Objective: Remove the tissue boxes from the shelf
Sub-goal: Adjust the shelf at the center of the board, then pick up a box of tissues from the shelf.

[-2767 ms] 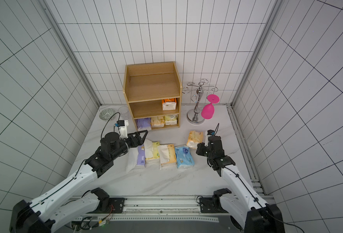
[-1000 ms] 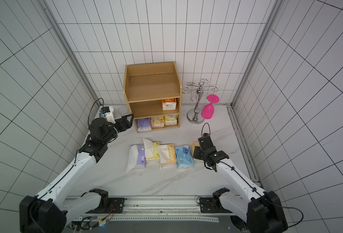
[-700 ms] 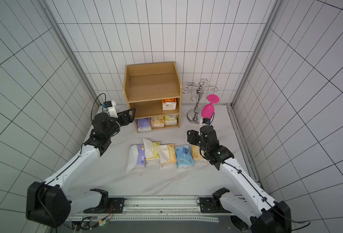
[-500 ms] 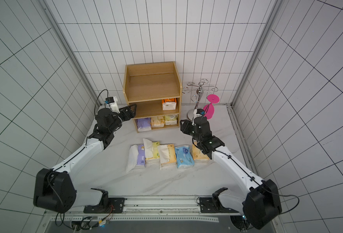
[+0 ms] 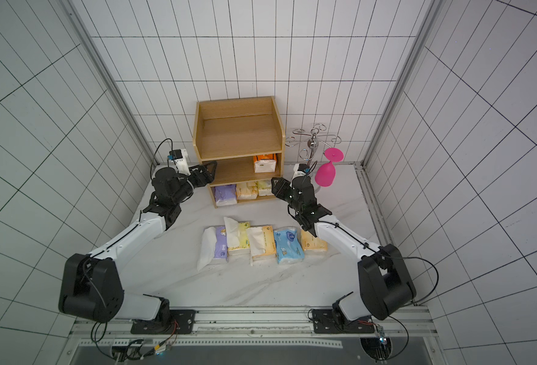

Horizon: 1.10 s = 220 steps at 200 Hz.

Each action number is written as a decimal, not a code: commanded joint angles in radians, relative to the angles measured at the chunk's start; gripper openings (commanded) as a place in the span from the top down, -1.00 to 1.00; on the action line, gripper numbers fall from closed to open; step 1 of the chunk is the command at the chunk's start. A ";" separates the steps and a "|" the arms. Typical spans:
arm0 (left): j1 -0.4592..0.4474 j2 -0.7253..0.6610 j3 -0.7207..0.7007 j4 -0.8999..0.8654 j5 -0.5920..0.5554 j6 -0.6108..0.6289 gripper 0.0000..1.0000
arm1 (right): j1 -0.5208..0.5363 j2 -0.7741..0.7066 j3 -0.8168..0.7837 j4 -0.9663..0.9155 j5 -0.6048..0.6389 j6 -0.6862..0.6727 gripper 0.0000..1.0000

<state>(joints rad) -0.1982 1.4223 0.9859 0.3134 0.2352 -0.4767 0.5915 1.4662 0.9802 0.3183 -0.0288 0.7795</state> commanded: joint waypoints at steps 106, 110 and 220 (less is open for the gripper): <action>-0.095 -0.223 -0.138 0.033 0.081 0.089 -0.89 | 0.048 0.139 0.148 0.105 0.098 -0.019 -0.22; -0.094 -0.221 -0.136 0.033 0.080 0.089 -0.89 | 0.049 0.152 0.160 0.111 0.104 -0.020 -0.22; -0.031 -0.204 -0.135 0.039 0.123 0.051 -0.89 | 0.056 0.411 0.373 0.174 0.287 -0.105 -0.55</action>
<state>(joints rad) -0.2440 1.2121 0.8608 0.3401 0.3313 -0.4152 0.6365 1.8267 1.2881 0.4438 0.2073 0.7067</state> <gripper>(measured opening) 0.947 0.750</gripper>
